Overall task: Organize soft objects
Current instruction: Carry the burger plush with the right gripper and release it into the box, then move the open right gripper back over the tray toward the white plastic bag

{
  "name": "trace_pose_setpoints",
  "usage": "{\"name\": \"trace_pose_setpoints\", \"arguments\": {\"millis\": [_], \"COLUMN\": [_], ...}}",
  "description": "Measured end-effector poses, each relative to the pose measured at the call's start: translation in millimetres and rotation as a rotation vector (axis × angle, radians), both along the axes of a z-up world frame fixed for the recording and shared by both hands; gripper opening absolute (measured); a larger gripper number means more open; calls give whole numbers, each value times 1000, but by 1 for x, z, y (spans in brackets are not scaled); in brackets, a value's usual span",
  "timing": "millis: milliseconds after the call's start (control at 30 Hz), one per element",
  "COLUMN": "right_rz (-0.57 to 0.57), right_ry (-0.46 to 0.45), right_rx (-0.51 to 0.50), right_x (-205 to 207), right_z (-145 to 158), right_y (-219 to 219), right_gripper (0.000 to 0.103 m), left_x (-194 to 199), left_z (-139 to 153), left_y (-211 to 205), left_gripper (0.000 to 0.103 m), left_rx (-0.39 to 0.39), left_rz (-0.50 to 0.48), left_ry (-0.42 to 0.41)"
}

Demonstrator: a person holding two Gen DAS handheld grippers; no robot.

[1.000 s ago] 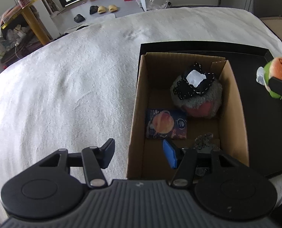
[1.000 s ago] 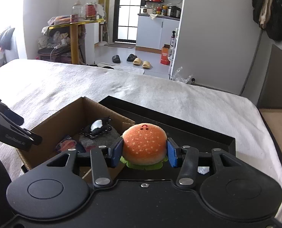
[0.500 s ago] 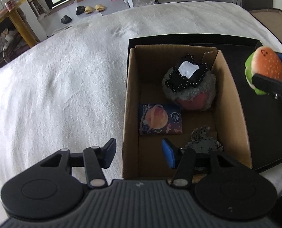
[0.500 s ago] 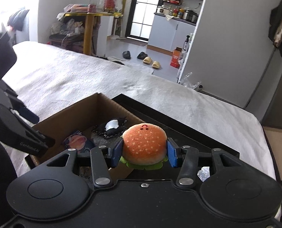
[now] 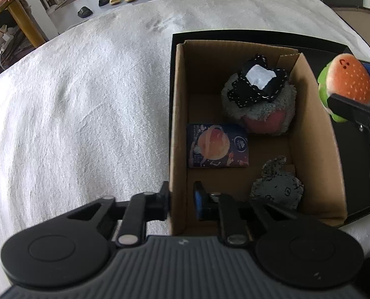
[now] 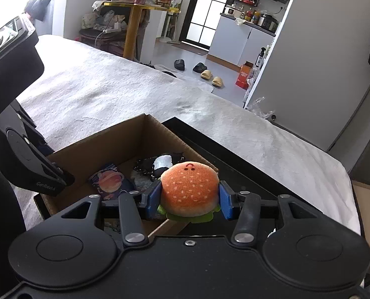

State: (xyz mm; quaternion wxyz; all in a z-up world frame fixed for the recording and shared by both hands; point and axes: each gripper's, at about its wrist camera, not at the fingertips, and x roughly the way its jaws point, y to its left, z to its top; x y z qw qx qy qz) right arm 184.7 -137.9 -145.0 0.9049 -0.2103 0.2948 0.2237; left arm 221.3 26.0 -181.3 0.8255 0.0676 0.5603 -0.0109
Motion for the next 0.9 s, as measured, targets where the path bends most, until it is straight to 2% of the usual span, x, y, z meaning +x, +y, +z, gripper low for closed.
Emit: {"name": "trace_pose_setpoints", "arguments": {"millis": [67,400,467,600,667,900], "right_rz": [9,47,40,33,23,-40], "right_ry": [-1,-4,-6,-17,-26,-30], "right_rx": [-11,-21,-35,-51,-40,19], "right_x": [1,-1,1,-3,-7,-12], "right_z": [-2,-5,-7,-6,-4,0], "right_y": [3,18,21,22,18,-15], "right_gripper": [48,49,57,65,77,77], "left_x": [0,-1,-3,-4,-5,-11], "left_z": [-1,1,2,3,5,12], "left_y": [3,15,14,10,9,-2], "left_gripper": [9,8,8,10,11,13], "left_rx": [-13,-63,-55,-33,-27,27], "left_rz": [3,27,28,28,30,28], "left_ry": [0,0,-7,-19,-28,-63]}}
